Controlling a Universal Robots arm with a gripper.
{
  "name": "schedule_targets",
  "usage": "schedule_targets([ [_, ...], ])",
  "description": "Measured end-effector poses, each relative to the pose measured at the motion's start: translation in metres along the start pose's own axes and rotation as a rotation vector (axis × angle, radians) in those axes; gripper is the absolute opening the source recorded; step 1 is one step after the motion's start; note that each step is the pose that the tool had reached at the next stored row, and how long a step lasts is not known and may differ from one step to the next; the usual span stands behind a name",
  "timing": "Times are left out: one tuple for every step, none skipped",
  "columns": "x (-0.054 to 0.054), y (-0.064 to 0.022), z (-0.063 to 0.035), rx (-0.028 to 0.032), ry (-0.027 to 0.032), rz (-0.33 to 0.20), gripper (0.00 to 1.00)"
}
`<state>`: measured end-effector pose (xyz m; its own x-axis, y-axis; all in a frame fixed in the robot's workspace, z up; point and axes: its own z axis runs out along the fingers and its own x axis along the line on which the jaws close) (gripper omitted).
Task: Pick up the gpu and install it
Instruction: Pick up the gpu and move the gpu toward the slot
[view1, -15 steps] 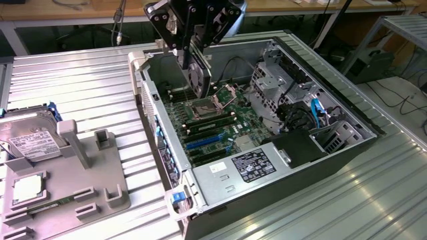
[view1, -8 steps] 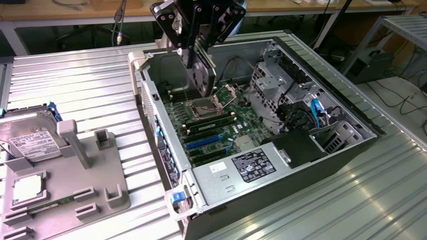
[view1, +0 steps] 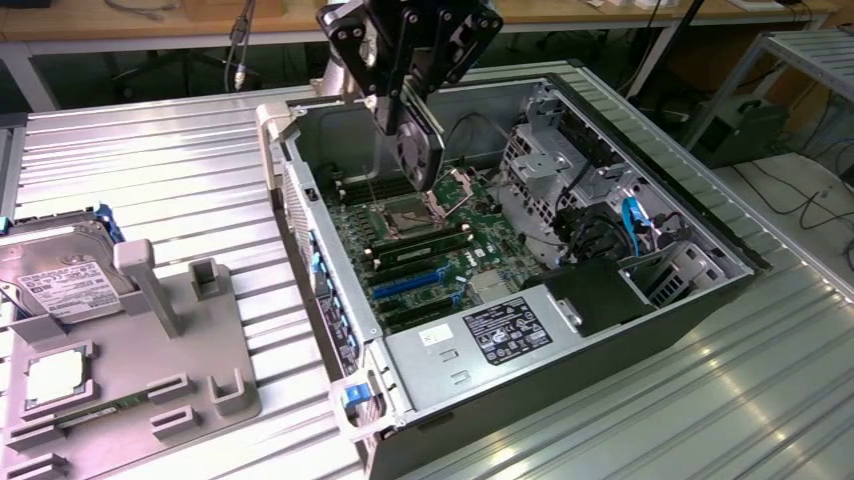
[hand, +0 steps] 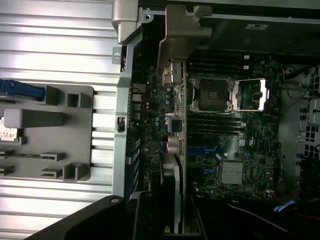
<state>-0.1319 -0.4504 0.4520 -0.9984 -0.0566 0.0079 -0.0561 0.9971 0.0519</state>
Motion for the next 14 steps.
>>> schedule_targets([
  [-0.002, 0.0, 0.0, 0.0, 0.0, 0.0, 0.28],
  [-0.003, 0.0001, 0.0001, -0.0001, 0.0, 0.0, 0.28],
  [-0.004, 0.0001, 0.0001, 0.0, 0.0, 0.0, 0.28],
  [-0.006, 0.0002, 0.0002, 0.0, 0.0, 0.0, 0.28],
  [-0.007, 0.0002, 0.0002, 0.0001, 0.0, 0.0, 0.28],
  [-0.008, 0.0001, 0.0003, 0.0, 0.0, 0.0, 0.28],
  [-0.009, 0.0001, 0.0003, 0.0, 0.0, 0.0, 0.28],
  [-0.01, 0.0, 0.0003, 0.0, 0.0, 0.0, 0.28],
  [-0.011, 0.0, 0.0004, -0.0001, -0.0001, 0.0, 0.28],
  [-0.012, 0.0, 0.0004, 0.0, 0.0, 0.0, 0.28],
  [-0.013, -0.0001, 0.0004, -0.0001, 0.0, 0.0, 0.28],
  [-0.014, -0.0001, 0.0004, 0.0, 0.0, 0.0, 0.28],
  [-0.015, -0.0002, 0.0004, 0.0, 0.0, 0.0, 0.28],
  [-0.016, -0.0002, 0.0004, 0.0, 0.0, 0.0, 0.28],
])
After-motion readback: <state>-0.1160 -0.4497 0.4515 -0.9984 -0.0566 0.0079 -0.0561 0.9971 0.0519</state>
